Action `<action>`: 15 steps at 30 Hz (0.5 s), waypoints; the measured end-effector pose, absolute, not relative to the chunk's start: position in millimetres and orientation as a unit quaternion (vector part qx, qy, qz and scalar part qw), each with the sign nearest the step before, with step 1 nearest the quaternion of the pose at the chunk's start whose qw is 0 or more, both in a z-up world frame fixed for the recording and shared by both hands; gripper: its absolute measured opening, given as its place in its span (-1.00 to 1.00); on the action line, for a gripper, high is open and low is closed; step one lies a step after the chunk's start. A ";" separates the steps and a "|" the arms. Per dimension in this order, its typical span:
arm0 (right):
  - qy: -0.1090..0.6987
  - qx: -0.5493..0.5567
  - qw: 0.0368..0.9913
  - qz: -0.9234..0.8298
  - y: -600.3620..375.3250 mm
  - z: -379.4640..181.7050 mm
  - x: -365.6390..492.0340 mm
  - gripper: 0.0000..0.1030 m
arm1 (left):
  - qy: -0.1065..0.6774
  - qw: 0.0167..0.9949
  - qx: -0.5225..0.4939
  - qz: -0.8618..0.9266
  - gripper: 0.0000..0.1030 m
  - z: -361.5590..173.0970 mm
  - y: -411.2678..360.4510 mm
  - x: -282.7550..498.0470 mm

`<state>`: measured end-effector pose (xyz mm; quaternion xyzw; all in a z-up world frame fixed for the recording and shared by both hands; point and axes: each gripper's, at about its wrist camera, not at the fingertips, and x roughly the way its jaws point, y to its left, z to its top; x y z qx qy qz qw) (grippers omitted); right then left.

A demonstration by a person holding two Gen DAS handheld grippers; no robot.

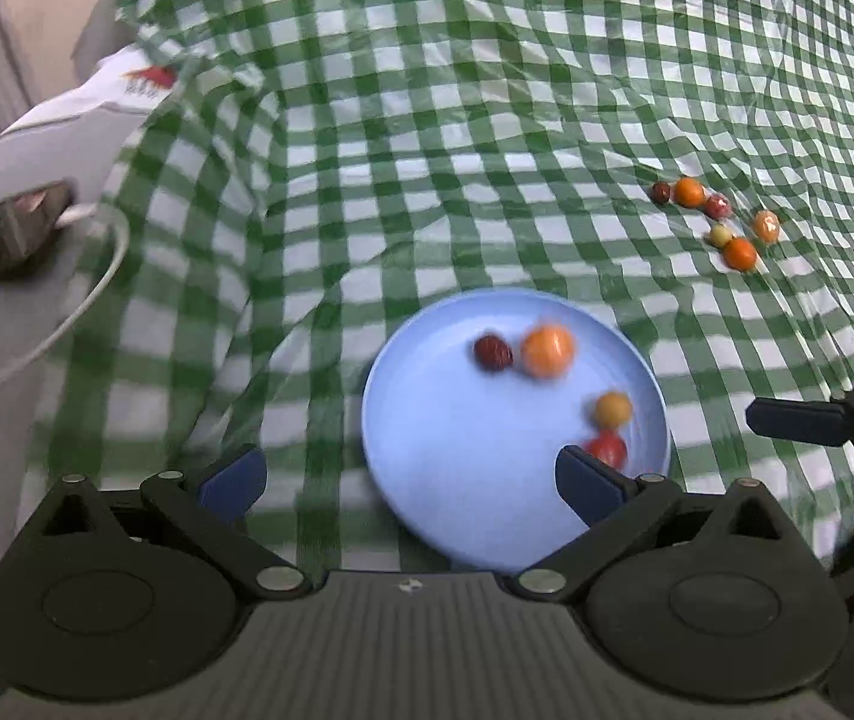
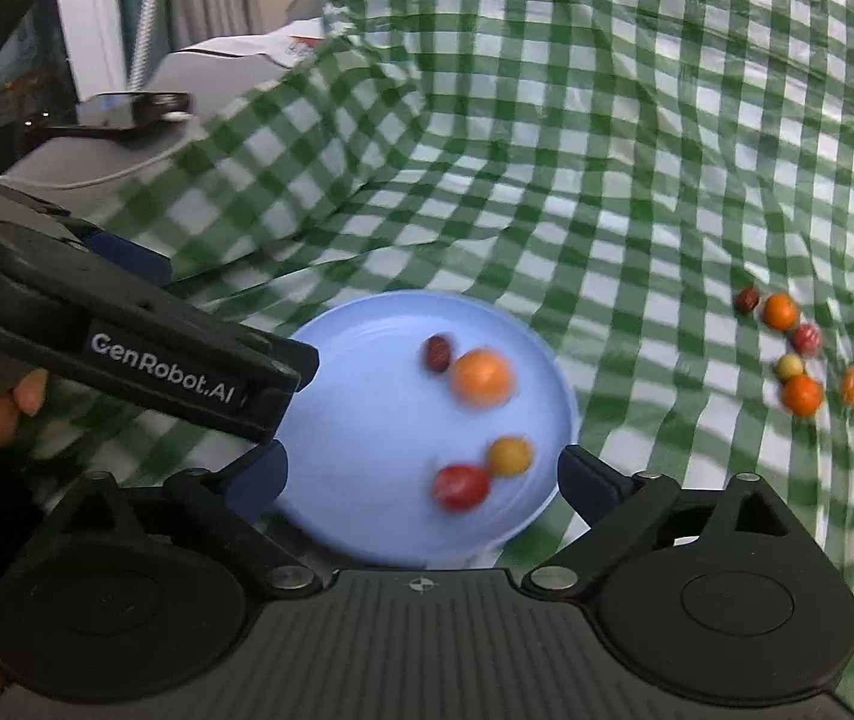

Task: Organize fruits
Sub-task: 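Withdraw both open tools from the plate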

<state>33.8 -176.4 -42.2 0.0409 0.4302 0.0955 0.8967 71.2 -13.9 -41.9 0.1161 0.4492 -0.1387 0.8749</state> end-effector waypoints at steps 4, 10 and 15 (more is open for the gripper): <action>0.428 0.048 0.897 0.098 -166.6 -29.0 8.7 0.94 | 0.454 0.876 0.104 -0.123 0.99 -31.9 2.4 41.3; 0.406 0.034 0.910 0.084 -158.3 -12.7 -12.2 0.95 | 0.440 0.886 0.094 -0.114 0.99 -16.5 14.7 9.3; 0.383 0.040 0.920 0.067 -162.1 1.7 -26.9 0.95 | 0.417 0.898 0.082 -0.113 0.99 -0.3 18.8 -8.9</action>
